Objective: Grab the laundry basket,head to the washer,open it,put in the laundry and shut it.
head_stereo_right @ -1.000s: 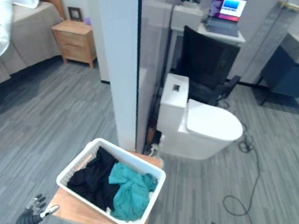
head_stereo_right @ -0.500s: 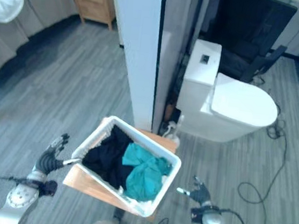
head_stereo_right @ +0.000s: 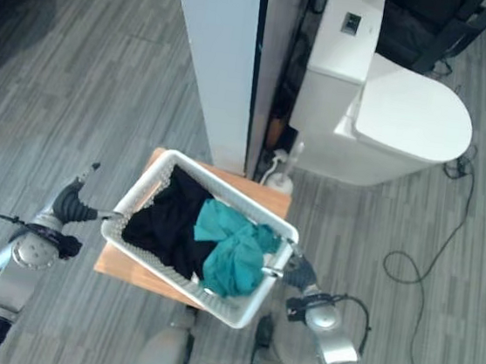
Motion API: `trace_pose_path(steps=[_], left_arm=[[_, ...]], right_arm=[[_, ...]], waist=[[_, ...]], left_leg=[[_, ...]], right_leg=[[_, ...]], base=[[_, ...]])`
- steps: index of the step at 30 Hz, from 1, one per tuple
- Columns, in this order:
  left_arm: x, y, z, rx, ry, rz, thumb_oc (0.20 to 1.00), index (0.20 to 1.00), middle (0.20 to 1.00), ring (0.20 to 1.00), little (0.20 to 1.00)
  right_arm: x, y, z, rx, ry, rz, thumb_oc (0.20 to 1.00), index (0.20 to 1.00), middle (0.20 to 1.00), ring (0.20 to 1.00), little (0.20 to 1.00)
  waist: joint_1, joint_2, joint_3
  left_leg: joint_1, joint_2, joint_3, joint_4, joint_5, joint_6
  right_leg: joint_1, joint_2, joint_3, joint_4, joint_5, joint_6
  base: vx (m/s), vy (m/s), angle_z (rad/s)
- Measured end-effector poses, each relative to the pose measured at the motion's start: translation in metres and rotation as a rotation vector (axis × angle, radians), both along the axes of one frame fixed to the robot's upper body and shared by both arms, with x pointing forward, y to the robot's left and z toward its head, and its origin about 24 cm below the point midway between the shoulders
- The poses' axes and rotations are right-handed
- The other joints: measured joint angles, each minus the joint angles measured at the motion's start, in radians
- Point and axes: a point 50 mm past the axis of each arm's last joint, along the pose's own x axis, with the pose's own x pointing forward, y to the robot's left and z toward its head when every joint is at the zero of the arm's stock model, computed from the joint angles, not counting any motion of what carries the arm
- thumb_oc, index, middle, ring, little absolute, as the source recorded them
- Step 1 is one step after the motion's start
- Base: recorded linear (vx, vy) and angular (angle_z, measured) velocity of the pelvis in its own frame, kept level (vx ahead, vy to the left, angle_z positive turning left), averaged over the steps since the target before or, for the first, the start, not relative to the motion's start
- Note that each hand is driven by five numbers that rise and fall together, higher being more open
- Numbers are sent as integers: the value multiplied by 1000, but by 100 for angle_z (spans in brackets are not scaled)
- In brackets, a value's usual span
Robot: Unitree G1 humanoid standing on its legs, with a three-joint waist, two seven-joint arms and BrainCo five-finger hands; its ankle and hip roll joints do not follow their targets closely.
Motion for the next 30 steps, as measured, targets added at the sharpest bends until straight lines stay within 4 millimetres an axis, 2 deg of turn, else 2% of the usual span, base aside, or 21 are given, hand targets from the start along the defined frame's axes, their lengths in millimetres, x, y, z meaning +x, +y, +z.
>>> trace_pose_path(steps=[6,9,11,16,27,30], left_arm=[[16,-11,14,44,-29,-23,1000,1000,1000,1000,1000],[22,-19,12,52,-14,-49,1000,1000,1000,1000,1000],[34,-23,-2,8,31,-34,1000,1000,1000,1000,1000],[32,-14,-33,-70,159,41,1000,1000,1000,1000,1000],[24,7,-44,-37,239,127,1000,1000,1000,1000,1000],[26,13,-50,-36,264,166,1000,1000,1000,1000,1000]], right_arm=[[2,1,7,1,-30,16,1000,1000,1000,1000,1000],[3,2,8,-1,-31,27,1000,1000,1000,1000,1000],[5,2,9,-1,-35,29,1000,1000,1000,1000,1000],[7,8,12,0,-46,57,1000,1000,1000,1000,1000],[4,1,11,-5,-31,71,1000,1000,1000,1000,1000],[5,3,14,-3,-43,80,1000,1000,1000,1000,1000]], waist=[[-3,-10,27],[-6,-14,30],[-7,-13,36],[-35,-21,54],[-37,-21,54],[-40,-34,64]], left_leg=[[-14,1,-1,8,0,0],[-14,1,-1,8,0,0],[-15,1,-1,13,0,0],[-15,4,1,16,0,0],[-14,7,5,18,0,0],[-17,10,23,18,0,0]], right_leg=[[-14,2,0,6,2,0],[-14,4,1,7,2,0],[-15,8,0,14,1,0],[-16,9,3,16,2,-1],[-20,9,8,20,3,-1],[-38,12,28,31,4,0]], base=[[0,0,0],[-36,5,-1],[0,0,0],[0,0,0],[-1,1,0],[-13,15,-15]])
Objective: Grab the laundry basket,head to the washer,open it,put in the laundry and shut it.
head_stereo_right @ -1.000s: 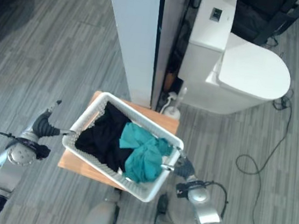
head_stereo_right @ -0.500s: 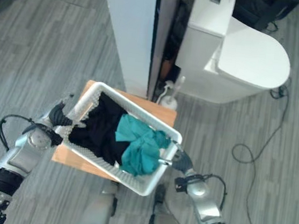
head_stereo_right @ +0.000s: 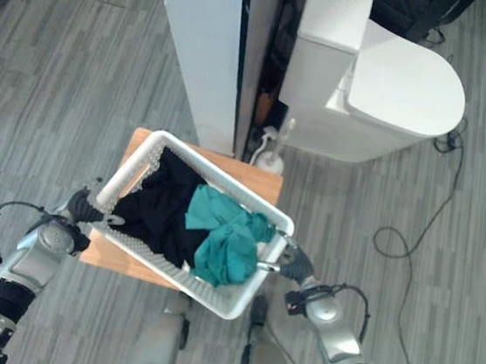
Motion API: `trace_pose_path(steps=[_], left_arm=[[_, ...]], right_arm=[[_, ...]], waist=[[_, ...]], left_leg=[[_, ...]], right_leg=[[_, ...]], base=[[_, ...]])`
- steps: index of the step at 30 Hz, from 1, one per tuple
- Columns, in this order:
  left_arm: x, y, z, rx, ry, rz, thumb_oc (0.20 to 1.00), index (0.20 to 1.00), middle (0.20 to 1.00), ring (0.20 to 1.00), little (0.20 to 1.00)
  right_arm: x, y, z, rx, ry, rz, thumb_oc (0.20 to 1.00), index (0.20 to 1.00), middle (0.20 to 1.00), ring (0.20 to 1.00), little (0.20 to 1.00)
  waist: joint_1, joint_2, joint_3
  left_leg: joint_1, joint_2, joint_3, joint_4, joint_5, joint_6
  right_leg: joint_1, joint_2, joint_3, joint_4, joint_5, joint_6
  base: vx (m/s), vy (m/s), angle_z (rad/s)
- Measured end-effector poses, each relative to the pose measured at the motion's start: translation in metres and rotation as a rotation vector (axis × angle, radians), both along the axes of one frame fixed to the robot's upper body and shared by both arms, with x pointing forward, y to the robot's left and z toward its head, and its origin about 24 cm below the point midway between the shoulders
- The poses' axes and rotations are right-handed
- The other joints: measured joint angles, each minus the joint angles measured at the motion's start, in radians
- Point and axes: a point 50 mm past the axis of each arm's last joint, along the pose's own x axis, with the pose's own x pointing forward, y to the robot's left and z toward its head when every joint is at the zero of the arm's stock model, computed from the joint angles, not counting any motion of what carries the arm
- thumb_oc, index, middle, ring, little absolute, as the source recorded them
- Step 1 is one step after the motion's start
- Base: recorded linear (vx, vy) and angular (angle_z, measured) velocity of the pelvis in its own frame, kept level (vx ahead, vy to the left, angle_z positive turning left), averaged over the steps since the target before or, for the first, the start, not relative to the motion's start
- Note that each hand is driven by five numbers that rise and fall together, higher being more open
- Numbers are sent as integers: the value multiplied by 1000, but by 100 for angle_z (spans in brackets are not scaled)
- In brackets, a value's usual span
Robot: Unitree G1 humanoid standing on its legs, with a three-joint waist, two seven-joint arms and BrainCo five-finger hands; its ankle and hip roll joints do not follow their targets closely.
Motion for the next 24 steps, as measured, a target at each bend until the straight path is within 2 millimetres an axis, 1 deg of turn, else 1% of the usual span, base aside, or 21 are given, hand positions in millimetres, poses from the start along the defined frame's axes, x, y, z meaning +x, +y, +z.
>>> trace_pose_path(steps=[3,5,7,10,12,16,18,20,24], left_arm=[[3,-2,-4,-8,-8,26,1000,1000,1000,1000,1000],[6,-1,-3,-4,-14,30,1000,1000,1000,1000,1000],[11,-3,-2,9,-15,27,1000,1000,1000,1000,1000],[14,0,0,19,-31,43,1000,1000,1000,1000,1000],[17,1,2,31,-38,44,1000,1000,1000,1000,1000],[24,-2,10,43,-72,37,1000,1000,1000,1000,1000],[25,-3,11,44,-81,31,1000,1000,1000,1000,1000],[25,-2,10,44,-90,27,1000,1000,1000,1000,1000],[24,-1,10,46,-89,27,1000,1000,1000,1000,1000]], right_arm=[[-1,1,2,7,-9,4,1000,1000,1000,1000,1000],[-2,1,4,11,-16,6,1000,1000,1000,1000,1000],[-9,-2,4,12,-13,11,1000,1000,1000,1000,1000],[-16,-2,4,31,-10,17,1000,1000,1000,1000,1000],[-23,-3,5,22,-8,36,1000,1000,1000,1000,1000],[-32,-6,3,17,3,43,1000,1000,1000,1000,1000],[-33,-8,4,11,3,43,1000,1000,1000,1000,1000],[-31,-12,8,-9,-18,41,1000,1000,1000,1000,1000],[-24,-13,15,-16,-54,35,1000,1000,1000,1000,1000]], waist=[[-11,-3,1],[-18,-4,2],[-18,-7,4],[-24,-16,9],[-19,-20,12],[-20,-34,20],[-22,-36,20],[-24,-36,20],[-24,-36,20]], left_leg=[[-14,-1,4,1,0,0],[-21,-2,6,2,0,0],[-22,-2,6,2,0,0],[-29,1,6,3,0,0],[-34,1,4,6,0,0],[-36,0,3,6,0,0],[-36,-1,4,6,0,0],[-35,-2,5,7,0,0],[-35,-2,8,11,0,0]], right_leg=[[-13,-3,2,0,5,3],[-21,-3,4,0,7,4],[-23,-3,3,0,7,4],[-30,0,4,0,8,4],[-31,0,1,-1,8,3],[-31,0,0,-4,9,3],[-31,-1,1,-4,10,4],[-31,-3,3,-4,11,5],[-31,-3,6,-4,13,5]], base=[[0,10,-7],[0,0,0],[0,0,0],[0,0,0],[3,1,2],[0,0,0],[0,0,0],[0,0,0],[-2,6,-1]])
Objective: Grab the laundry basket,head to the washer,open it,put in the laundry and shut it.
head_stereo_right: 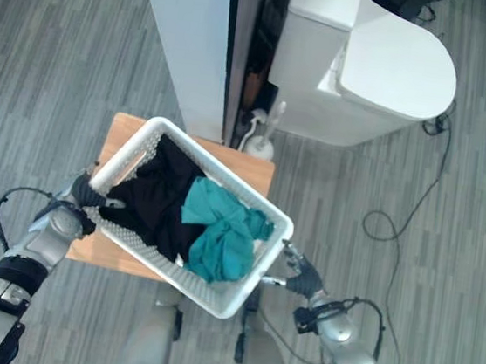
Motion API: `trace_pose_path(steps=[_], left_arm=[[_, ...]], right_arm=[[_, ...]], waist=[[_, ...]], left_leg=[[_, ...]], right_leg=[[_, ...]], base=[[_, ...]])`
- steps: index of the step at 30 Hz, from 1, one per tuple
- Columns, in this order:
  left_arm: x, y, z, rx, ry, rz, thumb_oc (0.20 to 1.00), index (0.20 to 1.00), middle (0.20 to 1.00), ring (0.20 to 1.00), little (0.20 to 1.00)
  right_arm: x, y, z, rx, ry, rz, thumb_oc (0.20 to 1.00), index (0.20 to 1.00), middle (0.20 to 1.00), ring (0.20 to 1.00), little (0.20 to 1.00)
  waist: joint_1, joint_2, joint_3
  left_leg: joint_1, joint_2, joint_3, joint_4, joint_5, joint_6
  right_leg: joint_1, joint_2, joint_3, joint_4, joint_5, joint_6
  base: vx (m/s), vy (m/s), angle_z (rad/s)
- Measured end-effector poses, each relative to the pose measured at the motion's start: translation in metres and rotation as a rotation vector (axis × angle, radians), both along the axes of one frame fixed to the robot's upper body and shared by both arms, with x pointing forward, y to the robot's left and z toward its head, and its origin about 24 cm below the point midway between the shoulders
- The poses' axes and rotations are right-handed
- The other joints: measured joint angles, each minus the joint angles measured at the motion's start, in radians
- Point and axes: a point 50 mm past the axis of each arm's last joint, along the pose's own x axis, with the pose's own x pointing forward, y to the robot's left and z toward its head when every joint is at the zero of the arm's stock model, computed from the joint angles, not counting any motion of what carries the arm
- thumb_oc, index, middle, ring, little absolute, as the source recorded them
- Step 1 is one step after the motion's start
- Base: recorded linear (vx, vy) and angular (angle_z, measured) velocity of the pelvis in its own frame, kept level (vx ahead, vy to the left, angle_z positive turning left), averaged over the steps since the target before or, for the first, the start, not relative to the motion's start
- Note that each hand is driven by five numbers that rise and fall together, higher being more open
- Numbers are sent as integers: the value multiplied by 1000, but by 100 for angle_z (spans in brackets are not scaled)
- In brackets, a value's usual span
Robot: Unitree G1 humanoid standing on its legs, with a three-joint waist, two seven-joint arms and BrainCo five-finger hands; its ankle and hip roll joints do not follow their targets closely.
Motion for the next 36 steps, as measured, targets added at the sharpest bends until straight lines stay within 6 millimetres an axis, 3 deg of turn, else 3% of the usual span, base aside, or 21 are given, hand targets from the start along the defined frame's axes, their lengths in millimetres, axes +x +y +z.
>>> trace_pose_path(steps=[5,8,9,12,15,19,23,28,33,36], left_arm=[[-14,-2,-12,-11,14,-22,1000,1000,1000,1000,1000],[-23,0,-20,-19,33,-18,1000,1000,1000,1000,1000],[-29,2,-25,-30,44,-10,1000,1000,1000,1000,1000],[-42,6,-38,-39,89,2,1000,1000,1000,1000,1000],[-52,10,-46,-63,96,22,1000,1000,1000,1000,1000],[-65,13,-53,-120,102,46,1000,1000,1000,1000,1000],[-81,7,-65,-177,144,16,1000,1000,1000,1000,1000],[-94,-2,-76,-256,186,-14,1000,1000,1000,1000,1000],[-98,-7,-80,-293,197,-23,1000,1000,1000,1000,1000],[-95,-15,-78,-323,179,-48,1000,1000,1000,1000,1000]], right_arm=[[11,-9,16,-3,-81,-63,1000,1000,1000,1000,1000],[18,-14,43,13,-211,-85,1000,1000,1000,1000,1000],[21,-15,63,29,-305,-90,1000,1000,1000,1000,1000],[21,-17,79,46,-392,-104,1000,1000,1000,1000,1000],[13,-20,78,43,-388,-119,1000,1000,1000,1000,1000],[-14,-37,56,-30,-290,-171,1000,1000,1000,1000,1000],[-35,-57,35,-147,-177,-229,1000,1000,1000,1000,1000],[-51,-71,26,-232,-100,-235,1000,1000,1000,1000,1000],[-44,-66,22,-240,-90,-204,1000,1000,1000,1000,1000],[-35,-61,10,-247,-51,-186,1000,1000,1000,1000,1000]], waist=[[3,0,2],[2,6,6],[-2,6,6],[2,6,8],[1,7,8],[-13,7,8],[-22,9,10],[-21,15,11],[-20,18,10],[-10,29,8]], left_leg=[[2,0,14,8,-5,6],[5,0,26,10,-6,7],[11,2,34,10,-7,8],[32,5,60,12,-14,12],[37,9,77,12,-19,13],[37,11,80,14,-20,14],[37,12,80,15,-22,13],[35,17,79,22,-28,7],[29,19,77,31,-31,6],[-2,16,72,45,-32,7]], right_leg=[[-1,-2,15,1,3,2],[-5,-3,26,2,7,4],[-5,-3,35,4,9,5],[0,-5,59,9,9,5],[-6,-4,76,15,9,5],[-11,-2,83,20,9,5],[-12,-2,85,22,9,5],[-12,1,84,24,9,4],[-14,0,83,25,10,3],[-33,-1,75,26,10,2]], base=[[0,26,-8],[5,33,-14],[8,28,-16],[9,27,-25],[14,17,-16],[4,6,-6],[0,0,0],[0,0,0],[-1,1,1],[-9,19,9]])
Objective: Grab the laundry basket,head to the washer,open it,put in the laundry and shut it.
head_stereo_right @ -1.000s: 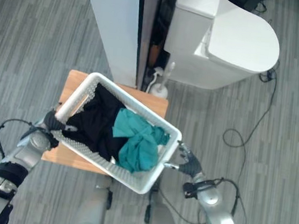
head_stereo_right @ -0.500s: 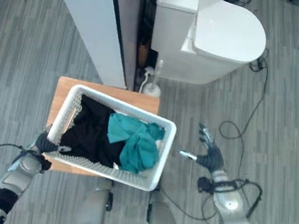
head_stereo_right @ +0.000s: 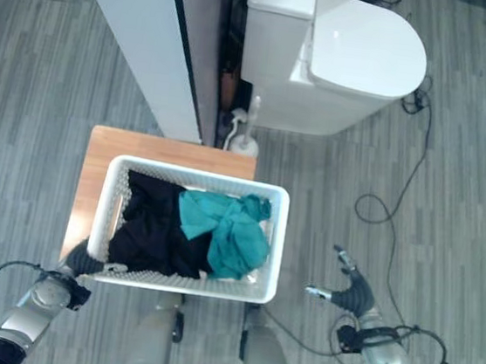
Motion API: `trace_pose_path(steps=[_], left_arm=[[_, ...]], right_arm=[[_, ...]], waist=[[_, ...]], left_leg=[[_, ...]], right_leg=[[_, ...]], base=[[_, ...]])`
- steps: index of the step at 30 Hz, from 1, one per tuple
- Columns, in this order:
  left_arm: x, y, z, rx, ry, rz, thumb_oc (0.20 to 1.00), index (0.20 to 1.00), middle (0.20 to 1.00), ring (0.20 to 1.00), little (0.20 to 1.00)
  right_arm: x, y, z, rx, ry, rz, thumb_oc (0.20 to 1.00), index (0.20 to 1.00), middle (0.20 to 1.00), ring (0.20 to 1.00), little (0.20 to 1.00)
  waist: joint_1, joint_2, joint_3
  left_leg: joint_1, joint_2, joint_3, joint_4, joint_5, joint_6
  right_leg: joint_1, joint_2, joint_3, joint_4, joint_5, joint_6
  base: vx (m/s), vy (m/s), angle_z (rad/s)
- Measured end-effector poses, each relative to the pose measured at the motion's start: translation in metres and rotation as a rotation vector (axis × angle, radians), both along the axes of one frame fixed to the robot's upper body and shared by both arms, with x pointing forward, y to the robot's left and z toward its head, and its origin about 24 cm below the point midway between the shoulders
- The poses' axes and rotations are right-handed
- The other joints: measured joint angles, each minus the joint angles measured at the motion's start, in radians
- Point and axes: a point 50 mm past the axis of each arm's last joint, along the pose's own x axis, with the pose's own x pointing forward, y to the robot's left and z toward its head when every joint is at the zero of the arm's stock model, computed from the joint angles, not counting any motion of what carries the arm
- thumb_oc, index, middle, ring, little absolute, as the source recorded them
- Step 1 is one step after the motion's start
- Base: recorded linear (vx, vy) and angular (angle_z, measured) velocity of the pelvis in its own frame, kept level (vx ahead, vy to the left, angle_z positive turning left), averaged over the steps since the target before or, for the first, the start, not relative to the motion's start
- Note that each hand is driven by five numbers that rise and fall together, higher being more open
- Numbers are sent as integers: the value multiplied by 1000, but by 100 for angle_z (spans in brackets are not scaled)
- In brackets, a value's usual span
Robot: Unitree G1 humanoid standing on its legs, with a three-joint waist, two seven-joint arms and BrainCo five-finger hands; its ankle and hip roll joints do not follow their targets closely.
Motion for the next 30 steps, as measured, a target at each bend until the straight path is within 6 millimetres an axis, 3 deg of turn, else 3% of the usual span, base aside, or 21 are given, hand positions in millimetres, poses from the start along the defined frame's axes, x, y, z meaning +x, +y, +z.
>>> trace_pose_path(steps=[5,10,13,20,30], left_arm=[[7,-18,3,-57,-27,-54,1000,1000,1000,1000,1000],[10,-23,10,-72,-52,-77,1000,1000,1000,1000,1000],[17,-26,17,-75,-83,-91,1000,1000,1000,1000,1000],[33,-44,24,-82,-100,-155,1000,1000,1000,1000,1000],[52,-53,34,-104,-151,-146,1000,1000,1000,1000,1000]], right_arm=[[15,7,-18,12,51,-15,1000,1000,1000,1000,1000],[30,14,-43,-25,130,-57,1000,1000,1000,1000,1000],[38,20,-43,-68,120,-48,1000,1000,1000,1000,1000],[64,43,-39,-83,68,-57,1000,1000,1000,1000,1000],[69,40,-33,-31,52,-84,1000,1000,1000,1000,1000]], waist=[[15,30,5],[26,38,8],[36,63,19],[50,68,21],[47,67,20]], left_leg=[[-33,-15,-26,21,1,7],[-62,-30,-30,39,-5,16],[-87,-41,-46,57,-7,20],[-111,-54,-64,74,-14,20],[-146,-59,-80,101,-14,20]], right_leg=[[-8,-10,-26,-3,1,4],[-23,-22,-32,-1,1,7],[-32,-32,-50,1,1,12],[-46,-40,-64,17,-4,15],[-71,-42,-82,44,-16,10]], base=[[3,49,16],[4,63,7],[-2,70,15],[-2,51,7],[-1,14,4]])
